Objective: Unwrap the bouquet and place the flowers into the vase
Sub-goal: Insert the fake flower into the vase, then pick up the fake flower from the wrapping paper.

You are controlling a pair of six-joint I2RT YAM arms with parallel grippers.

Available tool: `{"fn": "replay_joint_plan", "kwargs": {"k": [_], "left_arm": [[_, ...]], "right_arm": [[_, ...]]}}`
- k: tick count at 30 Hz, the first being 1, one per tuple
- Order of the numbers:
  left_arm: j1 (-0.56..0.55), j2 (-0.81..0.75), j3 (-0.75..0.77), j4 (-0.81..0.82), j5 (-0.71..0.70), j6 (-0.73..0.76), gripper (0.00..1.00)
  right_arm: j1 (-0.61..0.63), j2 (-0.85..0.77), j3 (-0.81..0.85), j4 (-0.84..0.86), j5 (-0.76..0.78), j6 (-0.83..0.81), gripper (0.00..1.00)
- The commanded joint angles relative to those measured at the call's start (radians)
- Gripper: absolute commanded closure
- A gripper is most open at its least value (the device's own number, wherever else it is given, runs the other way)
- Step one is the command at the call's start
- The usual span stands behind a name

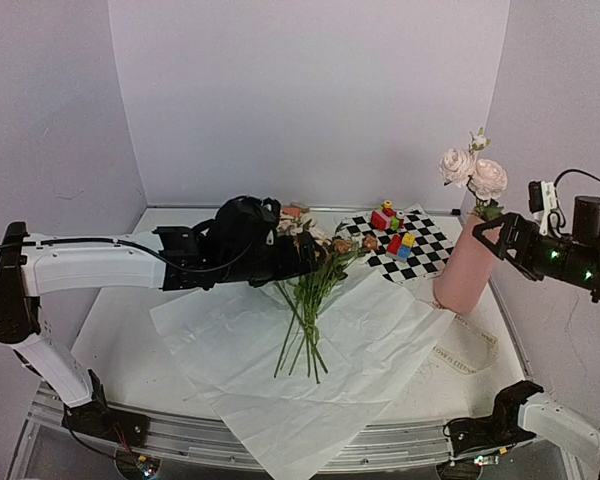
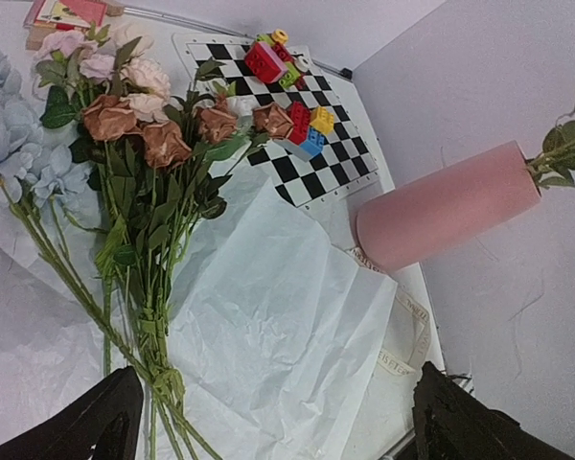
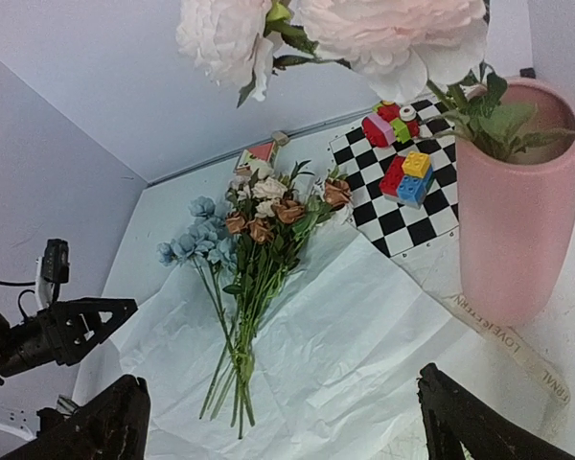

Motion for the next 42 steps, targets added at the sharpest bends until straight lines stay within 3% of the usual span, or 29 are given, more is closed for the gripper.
{"fn": "replay_joint_plan", "kwargs": {"k": [1, 4, 10, 17, 26, 42], "left_arm": [[-0.003, -0.082, -0.072, -0.011, -0.128, -0.123, 0.00], [0.011, -0.148, -0.182, 0.010, -0.237, -0.242, 0.00], [0.124, -0.149, -0.294, 0.066, -0.048, -0.372, 0.01], [0.151, -0.077, -0.246, 0.058, 0.019, -0.270, 0.01], [0.169, 0.005, -0.216, 0.023, 0.048, -0.303, 0.03], [0.184, 0.023, -0.223, -0.022, 0.065, -0.293, 0.05]], "right_arm": [[-0.004, -0.070, -0.025, -0.028, -0.055, 0.081, 0.02], [-0.005, -0.121, -0.053, -0.039, -0.059, 0.109, 0.02], [-0.004, -0.166, -0.058, -0.101, -0.064, 0.120, 0.02], [-0.004, -0.210, -0.076, -0.175, -0.074, 0.147, 0.02], [-0.004, -0.285, -0.111, -0.222, -0.064, 0.187, 0.02], [-0.005, -0.244, -0.232, -0.147, -0.107, 0.245, 0.02]]}}
